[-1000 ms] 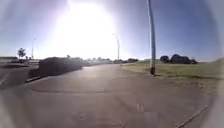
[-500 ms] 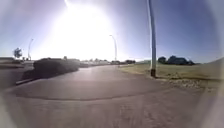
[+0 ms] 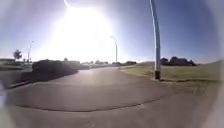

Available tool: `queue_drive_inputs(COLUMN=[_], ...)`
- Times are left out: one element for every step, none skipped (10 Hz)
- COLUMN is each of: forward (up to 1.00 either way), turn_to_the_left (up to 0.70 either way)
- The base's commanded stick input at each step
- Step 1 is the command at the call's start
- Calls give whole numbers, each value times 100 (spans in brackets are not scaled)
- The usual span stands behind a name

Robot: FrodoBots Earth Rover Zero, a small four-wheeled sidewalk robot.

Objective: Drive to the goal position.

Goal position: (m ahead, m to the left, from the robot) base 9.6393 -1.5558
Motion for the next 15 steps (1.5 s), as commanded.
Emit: queue_drive_inputs(forward=[70, 70, 70, 70, 70, 70, 70, 70, 70, 70, 70, 70, 70, 70, 70], turn_to_the_left=[0, 0, 0, 0, 0, 0, 0, 0, 0, 0, 0, 0, 0, 0, 0])
